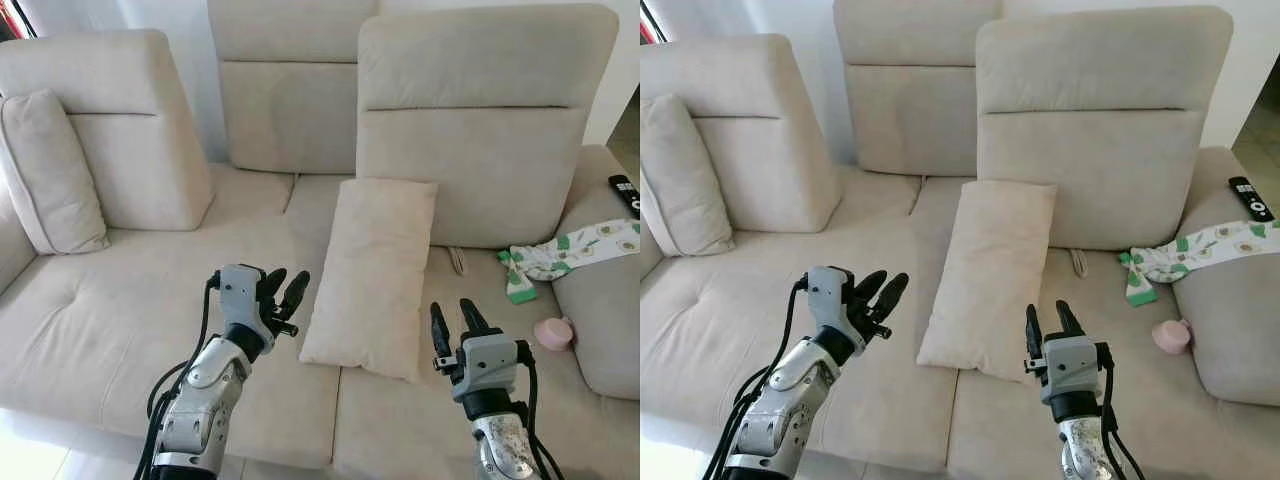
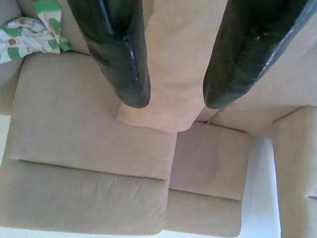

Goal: Move the pillow to the sofa from floor

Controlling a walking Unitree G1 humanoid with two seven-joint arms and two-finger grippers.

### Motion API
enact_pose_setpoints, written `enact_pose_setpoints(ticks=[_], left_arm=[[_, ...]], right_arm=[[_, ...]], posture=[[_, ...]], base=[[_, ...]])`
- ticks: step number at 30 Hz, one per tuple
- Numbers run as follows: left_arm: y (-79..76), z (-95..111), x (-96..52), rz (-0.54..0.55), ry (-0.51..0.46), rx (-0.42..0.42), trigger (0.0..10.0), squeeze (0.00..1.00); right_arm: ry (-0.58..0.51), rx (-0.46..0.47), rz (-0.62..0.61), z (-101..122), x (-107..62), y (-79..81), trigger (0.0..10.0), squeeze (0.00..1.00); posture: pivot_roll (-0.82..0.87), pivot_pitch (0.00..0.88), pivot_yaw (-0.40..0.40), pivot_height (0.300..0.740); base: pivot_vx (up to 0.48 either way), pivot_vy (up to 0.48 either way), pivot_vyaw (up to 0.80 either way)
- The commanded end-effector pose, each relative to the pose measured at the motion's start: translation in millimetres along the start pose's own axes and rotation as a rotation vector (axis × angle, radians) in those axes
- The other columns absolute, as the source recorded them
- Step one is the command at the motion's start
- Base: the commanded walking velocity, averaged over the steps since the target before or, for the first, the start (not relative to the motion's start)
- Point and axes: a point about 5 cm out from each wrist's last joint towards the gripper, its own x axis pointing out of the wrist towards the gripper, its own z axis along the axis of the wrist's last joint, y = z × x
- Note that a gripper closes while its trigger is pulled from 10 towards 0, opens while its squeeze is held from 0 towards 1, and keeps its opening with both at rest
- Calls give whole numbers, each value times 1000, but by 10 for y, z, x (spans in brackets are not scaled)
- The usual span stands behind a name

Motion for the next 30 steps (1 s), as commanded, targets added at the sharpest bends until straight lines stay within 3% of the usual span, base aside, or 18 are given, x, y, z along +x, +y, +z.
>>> enact_pose_setpoints(ticks=[1, 19, 30], left_arm=[[21, -3, -20, 3, 11, 5, 10000, 0], [9, -19, -27, 3, 17, 1, 10000, 0], [0, -23, -33, -1, 20, -5, 10000, 0]], right_arm=[[14, 6, 1, -36, -26, 14, 10000, 0], [18, 1, 8, -47, -33, 7, 10000, 0], [24, 4, 4, -54, -47, 8, 10000, 0]], posture=[[-74, 0, 89, 740], [-72, 0, 84, 740], [-74, 0, 85, 740]], base=[[-247, 0, 0], [-251, 0, 0], [0, 0, 0]])
